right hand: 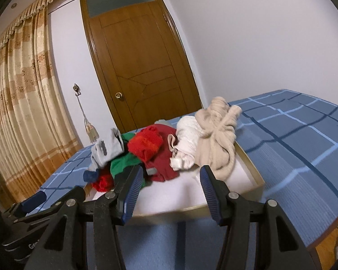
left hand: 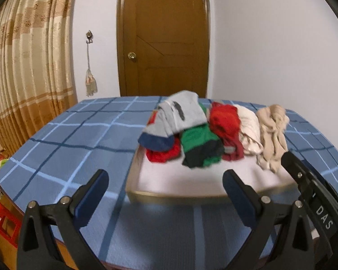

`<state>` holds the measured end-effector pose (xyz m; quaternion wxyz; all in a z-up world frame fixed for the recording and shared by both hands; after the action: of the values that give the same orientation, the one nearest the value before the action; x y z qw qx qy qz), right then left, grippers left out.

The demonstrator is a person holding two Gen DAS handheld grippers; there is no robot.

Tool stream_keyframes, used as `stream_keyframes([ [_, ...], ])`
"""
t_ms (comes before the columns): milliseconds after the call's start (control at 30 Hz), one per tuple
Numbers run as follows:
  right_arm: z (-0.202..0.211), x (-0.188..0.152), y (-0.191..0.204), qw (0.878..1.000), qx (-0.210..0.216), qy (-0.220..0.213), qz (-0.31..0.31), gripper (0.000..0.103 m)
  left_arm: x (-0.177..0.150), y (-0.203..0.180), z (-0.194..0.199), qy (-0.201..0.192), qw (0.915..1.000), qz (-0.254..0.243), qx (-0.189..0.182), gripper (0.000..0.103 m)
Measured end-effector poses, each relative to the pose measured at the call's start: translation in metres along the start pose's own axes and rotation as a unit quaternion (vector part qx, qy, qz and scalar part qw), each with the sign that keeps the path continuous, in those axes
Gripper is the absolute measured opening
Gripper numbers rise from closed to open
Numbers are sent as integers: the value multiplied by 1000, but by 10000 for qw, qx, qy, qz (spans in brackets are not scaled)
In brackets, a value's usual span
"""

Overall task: Take underwear out of drawer
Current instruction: 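Withdraw both tools from the tray back down toward the open drawer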

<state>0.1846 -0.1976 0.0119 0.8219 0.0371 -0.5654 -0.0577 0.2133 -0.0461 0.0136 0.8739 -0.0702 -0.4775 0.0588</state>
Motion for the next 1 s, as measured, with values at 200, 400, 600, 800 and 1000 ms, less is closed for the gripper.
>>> stream_keyframes([
  [200, 16, -11, -8, 9999, 2, 100, -47, 56, -19, -6, 11, 216, 9995, -184, -109, 103],
  [400, 30, -23, -16, 9996, 45, 228, -137, 56, -40, -11, 20, 374, 9984, -424, -83, 103],
  [600, 42, -39, -22, 9989, 92, 399, -248, 56, -62, -18, 28, 554, 9961, -677, -116, 103],
  [800, 55, -52, -24, 9986, 96, 482, -183, 56, -83, -22, 32, 788, 9938, -770, -152, 103],
  [1000, 64, -68, -24, 9972, 191, 688, -242, 56, -107, -24, 35, 1114, 9899, -852, -221, 103],
])
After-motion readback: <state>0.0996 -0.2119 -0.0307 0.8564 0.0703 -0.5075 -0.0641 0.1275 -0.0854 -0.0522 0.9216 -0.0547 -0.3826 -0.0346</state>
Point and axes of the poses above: each gripper's, at about its wrist camera, not at the fingertips, and z roughly against the way its jaws point, y to its left, x to its top, the point moved 9 cm from there along -z, roughly the way its jaws point, and after that the axes turned 11 degrees about z, right-handed, at the moved point
